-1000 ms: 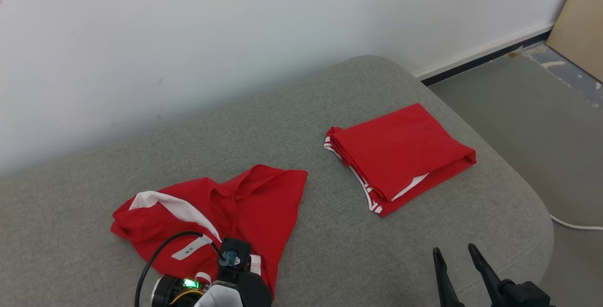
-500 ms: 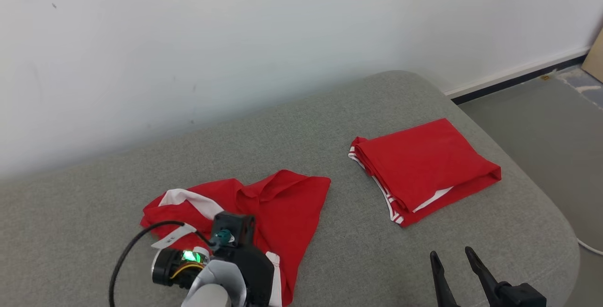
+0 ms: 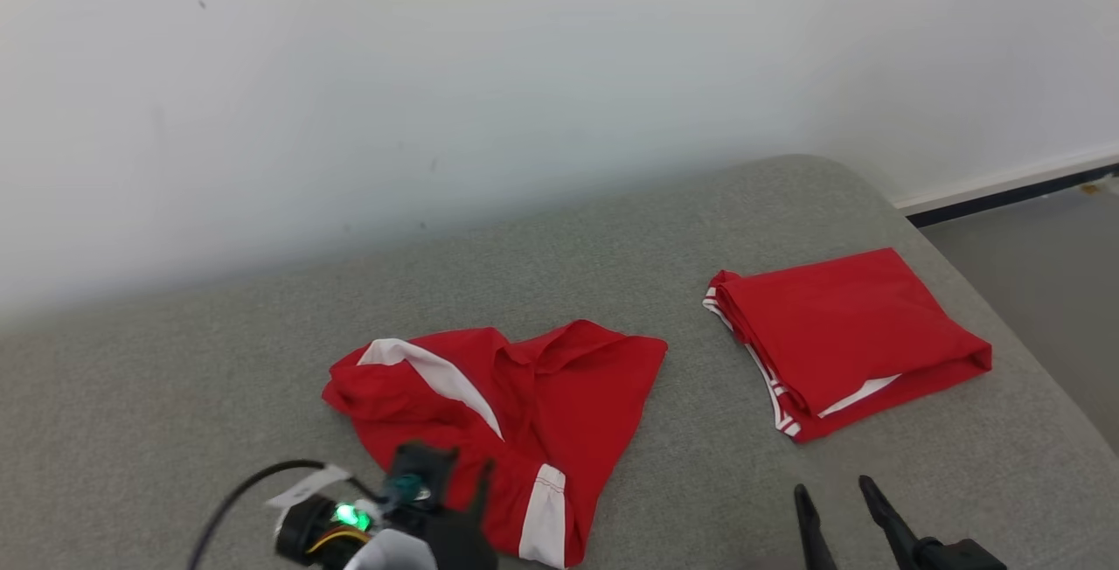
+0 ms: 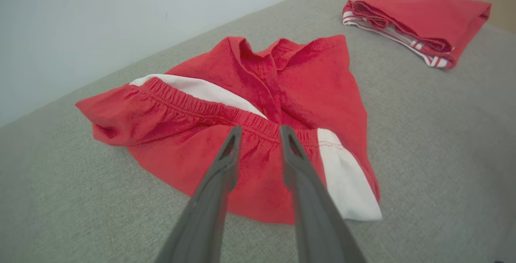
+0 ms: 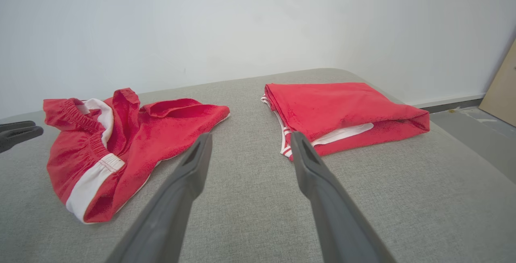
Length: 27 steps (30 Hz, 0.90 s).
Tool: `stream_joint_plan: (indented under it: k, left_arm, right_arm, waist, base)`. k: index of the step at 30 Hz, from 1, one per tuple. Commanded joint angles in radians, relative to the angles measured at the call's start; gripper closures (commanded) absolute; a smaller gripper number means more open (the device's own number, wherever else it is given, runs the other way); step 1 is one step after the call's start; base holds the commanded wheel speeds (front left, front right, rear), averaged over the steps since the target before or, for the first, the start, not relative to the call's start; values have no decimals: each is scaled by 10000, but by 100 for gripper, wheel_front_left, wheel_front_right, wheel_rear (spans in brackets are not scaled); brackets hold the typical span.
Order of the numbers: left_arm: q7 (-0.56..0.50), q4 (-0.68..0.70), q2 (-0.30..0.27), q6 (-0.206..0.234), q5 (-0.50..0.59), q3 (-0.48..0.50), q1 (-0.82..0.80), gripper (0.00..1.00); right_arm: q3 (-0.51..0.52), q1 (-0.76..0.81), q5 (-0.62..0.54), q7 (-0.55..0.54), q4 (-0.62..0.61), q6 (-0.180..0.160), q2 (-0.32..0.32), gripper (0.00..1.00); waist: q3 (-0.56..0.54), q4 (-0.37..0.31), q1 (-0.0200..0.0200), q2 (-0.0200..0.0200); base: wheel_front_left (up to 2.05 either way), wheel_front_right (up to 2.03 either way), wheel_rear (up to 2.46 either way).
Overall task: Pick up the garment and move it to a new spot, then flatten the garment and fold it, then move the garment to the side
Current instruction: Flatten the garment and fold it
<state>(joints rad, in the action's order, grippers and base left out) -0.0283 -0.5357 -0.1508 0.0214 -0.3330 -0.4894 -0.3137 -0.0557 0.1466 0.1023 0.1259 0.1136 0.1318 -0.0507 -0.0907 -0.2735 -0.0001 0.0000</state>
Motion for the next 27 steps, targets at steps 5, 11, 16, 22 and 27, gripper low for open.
stream_joint_plan:
  k: [5, 11, 16, 22, 27]
  left_arm:
    - [-1383, -411, 37, -1156, 755, -1563, -984, 0]
    - [-2667, -947, 85, -1509, 473, -3769, -2282, 0]
    - [-3338, -1869, -54, -1502, -465, -4324, -3264, 0]
    - [-3554, -2984, 0, -1457, -977, -3949, -3562, 0]
    - [-3699, -3487, 149, -1500, -1325, -3957, -3599, 1]
  right_arm:
    - [-338, -134, 23, -20, 41, -26, 0, 0]
    - [-379, -52, -50, -72, 58, -26, -73, 0]
    - [-416, -125, -44, -105, -25, -26, -122, 0]
    - [-383, -89, -44, -114, -77, -26, -122, 0]
    - [-317, -100, -15, -75, -111, -26, -120, 0]
  waist:
    - [-7, 140, 1, 0]
    - [183, -292, 1, 0]
    - [447, -754, 1, 0]
    - [750, -1162, 1, 0]
    - [928, -1193, 1, 0]
  base:
    - [0, 0, 0]
    - [0, 0, 0]
    - [0, 0, 0]
    - [0, 0, 0]
    - [0, 0, 0]
